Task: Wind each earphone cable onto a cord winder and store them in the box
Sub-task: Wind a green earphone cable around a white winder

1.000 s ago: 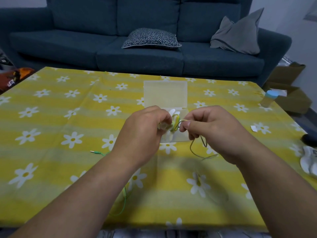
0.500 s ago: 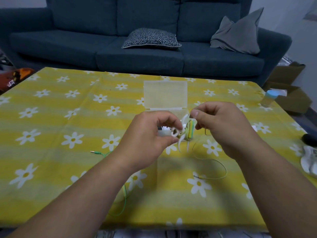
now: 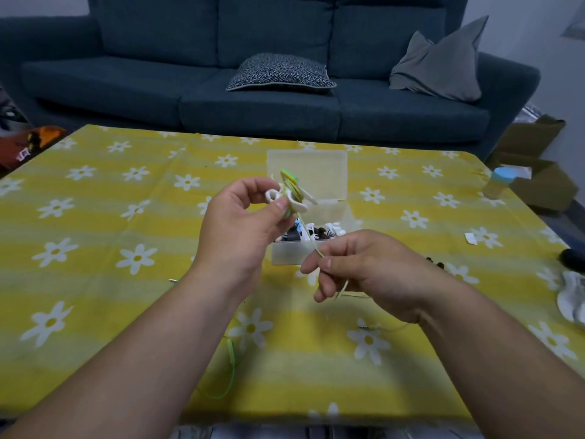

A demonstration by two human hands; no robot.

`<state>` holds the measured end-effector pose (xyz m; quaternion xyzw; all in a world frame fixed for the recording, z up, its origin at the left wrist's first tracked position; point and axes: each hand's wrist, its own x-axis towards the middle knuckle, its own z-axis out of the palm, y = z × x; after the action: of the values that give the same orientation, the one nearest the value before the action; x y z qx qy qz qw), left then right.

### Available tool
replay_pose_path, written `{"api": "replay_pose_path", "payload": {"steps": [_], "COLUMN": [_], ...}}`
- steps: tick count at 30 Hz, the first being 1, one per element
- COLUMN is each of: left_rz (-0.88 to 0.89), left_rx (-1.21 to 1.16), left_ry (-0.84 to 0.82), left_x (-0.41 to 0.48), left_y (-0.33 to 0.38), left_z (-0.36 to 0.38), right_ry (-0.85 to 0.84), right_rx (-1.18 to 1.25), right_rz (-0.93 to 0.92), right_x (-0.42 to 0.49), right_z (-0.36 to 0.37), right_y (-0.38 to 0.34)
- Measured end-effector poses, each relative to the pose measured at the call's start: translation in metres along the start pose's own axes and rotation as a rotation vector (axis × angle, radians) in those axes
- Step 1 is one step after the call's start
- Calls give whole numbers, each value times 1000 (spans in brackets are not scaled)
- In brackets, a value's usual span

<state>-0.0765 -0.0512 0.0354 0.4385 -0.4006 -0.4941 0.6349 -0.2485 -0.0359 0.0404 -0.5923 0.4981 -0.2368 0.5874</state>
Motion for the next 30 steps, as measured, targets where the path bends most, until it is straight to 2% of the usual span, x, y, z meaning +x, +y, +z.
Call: {"api": "replay_pose_path", "payload": {"steps": [4, 7, 11, 15, 19, 21, 25, 27, 28, 30], "left_rz": [13, 70, 97, 111, 146, 166, 222, 224, 217, 197], "left_rx": [13, 141, 202, 237, 280, 303, 342, 349, 342, 312], "left_ry": [115, 294, 401, 375, 358, 332, 204, 141, 106, 35], "left_x": [7, 17, 26, 24, 22, 20, 11, 8, 6, 2], "left_y": [4, 4, 6, 2, 2, 4, 9, 9, 9, 8], "left_z": [-6, -18, -31, -27, -22, -21, -14, -11, -8, -4], "right_ry": [53, 141, 228, 304, 492, 596, 673, 675, 636, 440], "right_rx": [80, 91, 23, -6, -261, -453, -704, -670, -570, -297], "right_rz": [85, 127, 57, -66, -150, -127, -51, -93, -135, -198], "right_x": [-2, -9, -26, -36, -34, -32, -19, -11, -8, -2], "right_z": [-9, -25, -49, -63, -68, -68, -65, -56, -49, -30], "right_y": [-1, -7, -21, -31, -32, -30, -20, -17, -16, -15]}}
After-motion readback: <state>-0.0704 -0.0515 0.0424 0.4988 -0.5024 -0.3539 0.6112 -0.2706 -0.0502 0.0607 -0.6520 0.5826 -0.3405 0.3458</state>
